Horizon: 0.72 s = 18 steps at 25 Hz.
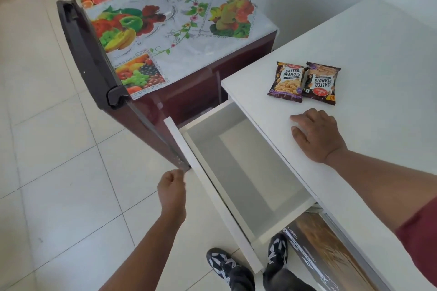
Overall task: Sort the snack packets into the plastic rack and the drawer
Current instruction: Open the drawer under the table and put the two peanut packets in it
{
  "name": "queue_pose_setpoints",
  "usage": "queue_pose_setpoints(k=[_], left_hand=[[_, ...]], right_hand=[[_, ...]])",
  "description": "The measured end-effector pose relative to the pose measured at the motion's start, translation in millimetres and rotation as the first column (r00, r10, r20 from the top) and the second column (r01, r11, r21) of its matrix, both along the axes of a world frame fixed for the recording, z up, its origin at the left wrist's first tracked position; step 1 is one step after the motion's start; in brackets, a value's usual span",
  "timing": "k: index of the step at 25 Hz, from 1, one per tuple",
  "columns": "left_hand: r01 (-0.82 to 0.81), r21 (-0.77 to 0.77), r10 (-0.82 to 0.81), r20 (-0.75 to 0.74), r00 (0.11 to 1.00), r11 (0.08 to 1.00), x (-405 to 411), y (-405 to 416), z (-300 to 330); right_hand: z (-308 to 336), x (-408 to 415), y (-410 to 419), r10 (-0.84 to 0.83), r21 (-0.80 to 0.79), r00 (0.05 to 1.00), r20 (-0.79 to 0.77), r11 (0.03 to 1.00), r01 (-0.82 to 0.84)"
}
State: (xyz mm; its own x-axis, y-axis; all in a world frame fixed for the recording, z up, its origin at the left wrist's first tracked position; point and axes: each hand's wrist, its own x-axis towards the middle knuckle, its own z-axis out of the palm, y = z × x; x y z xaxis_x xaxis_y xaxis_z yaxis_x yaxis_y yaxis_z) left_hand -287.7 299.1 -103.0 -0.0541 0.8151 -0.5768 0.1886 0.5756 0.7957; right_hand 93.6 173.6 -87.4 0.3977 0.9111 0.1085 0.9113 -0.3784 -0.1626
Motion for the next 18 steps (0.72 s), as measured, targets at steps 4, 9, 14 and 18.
queue_pose_setpoints(k=[4, 9, 14, 18], left_hand=[[0.258, 0.547, -0.202, -0.160, 0.966, 0.796, 74.1, 36.5, 55.1], [0.719, 0.299, -0.674, -0.255, 0.694, 0.627, 214.6, 64.7, 72.2], [0.721, 0.275, -0.637, -0.341, 0.691, 0.635, 285.5, 81.8, 63.9], [0.765, 0.253, -0.651, -0.408, 0.640, 0.593, 322.6, 89.1, 75.4]], right_hand=[[2.8, -1.1, -1.6, -0.002, 0.020, 1.000, -0.012, 1.000, 0.003], [5.3, -2.0, -2.0, 0.013, 0.016, 0.999, -0.037, 1.000, -0.012], [5.6, -1.3, -1.4, 0.021, -0.004, 0.998, -0.057, 1.000, -0.022], [8.9, -1.2, -1.3, 0.021, -0.025, 0.997, -0.074, 0.999, -0.023]])
